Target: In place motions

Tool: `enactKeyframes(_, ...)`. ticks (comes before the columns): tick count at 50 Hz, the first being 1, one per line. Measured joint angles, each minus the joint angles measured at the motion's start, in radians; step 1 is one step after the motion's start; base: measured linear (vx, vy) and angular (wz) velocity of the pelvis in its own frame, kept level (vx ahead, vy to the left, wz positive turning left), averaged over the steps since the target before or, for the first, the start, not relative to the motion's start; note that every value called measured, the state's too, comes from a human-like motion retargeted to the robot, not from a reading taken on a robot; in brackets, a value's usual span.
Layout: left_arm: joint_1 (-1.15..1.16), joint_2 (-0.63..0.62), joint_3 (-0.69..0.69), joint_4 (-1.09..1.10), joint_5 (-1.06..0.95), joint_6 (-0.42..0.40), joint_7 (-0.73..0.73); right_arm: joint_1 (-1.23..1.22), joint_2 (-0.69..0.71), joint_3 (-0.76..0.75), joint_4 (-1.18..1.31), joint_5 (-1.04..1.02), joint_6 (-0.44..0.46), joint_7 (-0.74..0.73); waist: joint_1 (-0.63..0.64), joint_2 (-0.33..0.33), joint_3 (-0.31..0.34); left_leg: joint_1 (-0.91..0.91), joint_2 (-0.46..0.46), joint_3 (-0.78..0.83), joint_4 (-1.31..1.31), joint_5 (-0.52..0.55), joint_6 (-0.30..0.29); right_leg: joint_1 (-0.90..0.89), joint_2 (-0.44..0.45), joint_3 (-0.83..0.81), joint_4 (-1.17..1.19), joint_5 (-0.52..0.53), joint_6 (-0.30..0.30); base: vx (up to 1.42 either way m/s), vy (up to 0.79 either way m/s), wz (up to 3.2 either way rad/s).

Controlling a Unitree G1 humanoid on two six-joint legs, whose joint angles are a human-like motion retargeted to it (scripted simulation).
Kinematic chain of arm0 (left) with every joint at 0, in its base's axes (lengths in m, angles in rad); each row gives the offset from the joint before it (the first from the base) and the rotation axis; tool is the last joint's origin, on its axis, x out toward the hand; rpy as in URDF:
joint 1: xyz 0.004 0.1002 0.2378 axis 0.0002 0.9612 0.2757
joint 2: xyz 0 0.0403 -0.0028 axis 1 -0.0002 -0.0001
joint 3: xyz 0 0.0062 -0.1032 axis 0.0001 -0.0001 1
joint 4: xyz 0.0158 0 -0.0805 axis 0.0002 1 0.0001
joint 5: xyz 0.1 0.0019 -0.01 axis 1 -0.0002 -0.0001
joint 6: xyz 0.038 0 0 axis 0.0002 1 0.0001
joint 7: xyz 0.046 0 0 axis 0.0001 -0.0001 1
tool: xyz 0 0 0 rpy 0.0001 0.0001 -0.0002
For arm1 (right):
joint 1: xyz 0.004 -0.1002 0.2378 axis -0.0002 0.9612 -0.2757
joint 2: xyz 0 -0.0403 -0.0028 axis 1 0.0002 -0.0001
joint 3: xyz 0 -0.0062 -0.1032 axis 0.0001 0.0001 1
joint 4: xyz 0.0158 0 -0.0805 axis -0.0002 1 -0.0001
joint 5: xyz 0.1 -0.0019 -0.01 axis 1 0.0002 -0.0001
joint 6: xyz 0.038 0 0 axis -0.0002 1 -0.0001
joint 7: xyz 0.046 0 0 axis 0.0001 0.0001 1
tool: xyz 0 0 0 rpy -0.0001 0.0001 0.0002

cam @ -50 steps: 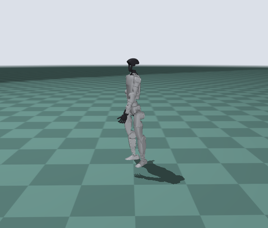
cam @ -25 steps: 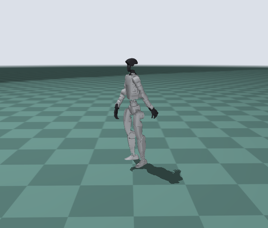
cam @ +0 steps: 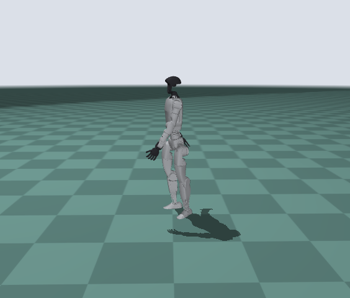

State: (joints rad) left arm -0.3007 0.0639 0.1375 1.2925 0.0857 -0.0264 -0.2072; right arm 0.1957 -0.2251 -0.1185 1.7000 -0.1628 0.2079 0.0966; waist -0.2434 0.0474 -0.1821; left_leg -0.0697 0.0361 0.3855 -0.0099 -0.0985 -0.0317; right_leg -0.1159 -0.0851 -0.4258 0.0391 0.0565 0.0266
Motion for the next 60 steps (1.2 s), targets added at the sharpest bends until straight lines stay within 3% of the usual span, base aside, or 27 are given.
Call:
enactKeyframes(10, 0.183, -0.027, 0.083, 0.248, -0.043, 0.027, 0.041, -0.123, 0.132, 0.117, -0.211, -0.098, -0.163, -0.092, -0.029, 0.029, 0.011, 0.029, 0.021, 0.04, -0.018, 0.0, -0.013, -0.014, 0.026, 0.035, 0.006, 0.002, -0.012, -0.09, 0.08, -0.2)
enactKeyframes(16, 0.317, -0.032, 0.155, 0.29, -0.006, 0.051, 0.063, -0.185, 0.143, 0.211, -0.342, -0.107, -0.214, -0.035, -0.012, 0.033, 0.011, 0.034, 0.029, 0.054, -0.016, 0.003, -0.025, -0.022, 0.032, 0.048, 0.007, 0.002, -0.016, -0.11, 0.07, -0.1)
enactKeyframes(25, 0.386, 0.008, 0.23, 0.328, 0.048, 0.122, 0.054, -0.217, 0.099, 0.169, -0.341, -0.096, -0.153, 0.147, 0.036, 0.015, 0.006, 0.014, 0.029, 0.012, -0.003, 0.02, -0.038, -0.01, 0.019, 0.009, 0.008, -0.014, -0.021, -0.09, 0.07, 0.25)
enactKeyframes(37, 0.433, 0.002, 0.295, 0.257, 0.029, 0.113, 0.039, -0.164, 0.073, 0.09, -0.126, -0.045, -0.121, 0.087, 0.035, 0.017, 0.002, 0.005, 0.054, -0.02, 0.032, 0.023, -0.06, 0.015, 0.034, -0.02, 0.004, -0.032, -0.034, -0.06, 0.08, 0.13)
enactKeyframes(43, 0.449, 0.008, 0.3, 0.245, 0.024, 0.113, 0.032, -0.144, 0.068, 0.095, -0.075, -0.082, -0.117, 0.072, 0.009, 0.01, 0.009, -0.035, 0.092, 0.005, 0.167, 0.01, -0.071, 0.014, 0.033, 0.007, 0.007, -0.03, -0.038, -0.08, 0.13, -0.2)
enactKeyframes(45, 0.449, 0.012, 0.294, 0.238, 0.028, 0.113, 0.033, -0.14, 0.065, 0.095, -0.075, -0.091, -0.117, 0.075, 0.008, 0.002, 0.018, -0.047, 0.099, 0.022, 0.229, 0.028, -0.058, 0.012, 0.026, 0.027, 0.009, -0.026, -0.039, -0.12, 0.15, -0.4)
enactKeyframes(49, 0.445, 0.013, 0.28, 0.216, 0.042, 0.108, 0.036, -0.142, 0.053, 0.093, -0.074, -0.097, -0.115, 0.076, 0.027, -0.033, 0.032, -0.113, 0.076, 0.002, 0.401, 0.021, 0.056, 0.004, -0.011, 0.084, 0.02, -0.017, -0.039, -0.11, 0.16, -0.55)
enactKeyframes(53, 0.442, 0.009, 0.266, 0.198, 0.057, 0.1, 0.027, -0.154, 0.039, 0.094, -0.058, -0.09, -0.108, 0.064, 0.048, -0.02, 0.06, -0.2, 0.036, -0.091, 0.421, 0.03, 0.039, 0.009, 0.001, 0.118, 0.027, -0.011, -0.043, -0.09, 0.15, -0.46)
enactKeyframes(60, 0.442, 0.005, 0.242, 0.17, 0.083, 0.088, 0.026, -0.162, 0.03, 0.101, -0.057, -0.064, -0.104, 0.072, 0.118, -0.006, 0.132, -0.353, -0.02, -0.205, 0.203, 0.054, 0.032, 0.063, 0.034, 0.156, 0.016, 0.006, -0.069, -0.05, 0.07, -0.35)
